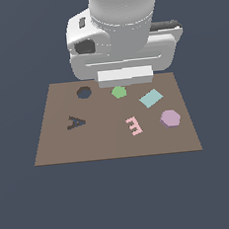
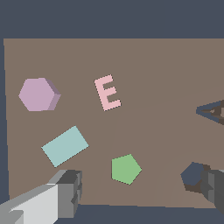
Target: Insert a designated object into the corresponding slot on a board.
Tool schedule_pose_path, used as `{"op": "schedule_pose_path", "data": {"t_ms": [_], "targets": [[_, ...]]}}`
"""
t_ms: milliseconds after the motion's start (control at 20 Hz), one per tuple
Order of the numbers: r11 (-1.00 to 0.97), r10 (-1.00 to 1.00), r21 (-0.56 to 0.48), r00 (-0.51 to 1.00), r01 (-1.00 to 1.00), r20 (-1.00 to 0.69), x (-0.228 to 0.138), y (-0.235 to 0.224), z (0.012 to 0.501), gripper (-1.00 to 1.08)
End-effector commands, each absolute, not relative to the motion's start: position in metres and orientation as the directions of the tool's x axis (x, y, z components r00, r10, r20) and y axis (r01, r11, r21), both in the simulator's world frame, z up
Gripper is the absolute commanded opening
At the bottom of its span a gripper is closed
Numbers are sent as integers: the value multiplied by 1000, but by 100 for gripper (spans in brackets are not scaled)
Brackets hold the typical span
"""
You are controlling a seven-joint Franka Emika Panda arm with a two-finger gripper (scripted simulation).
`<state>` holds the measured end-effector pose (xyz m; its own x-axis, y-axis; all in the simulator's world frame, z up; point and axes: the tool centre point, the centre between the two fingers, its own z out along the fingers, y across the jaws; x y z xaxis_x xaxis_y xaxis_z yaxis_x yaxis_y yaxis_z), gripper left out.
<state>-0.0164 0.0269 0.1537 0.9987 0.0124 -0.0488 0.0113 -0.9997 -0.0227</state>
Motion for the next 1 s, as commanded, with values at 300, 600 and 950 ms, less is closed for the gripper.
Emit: {"op": "schedule_pose_path", "data": {"t_ms": [300,600,950], "targets": [[-995,-100,-19,994,-101,-47,-21,40,146,100],[-974,-227,-15,973,-228,-44,-24,55,138,100],[-909,-417,-9,908,-418,-39,-24,78,124,100]]}}
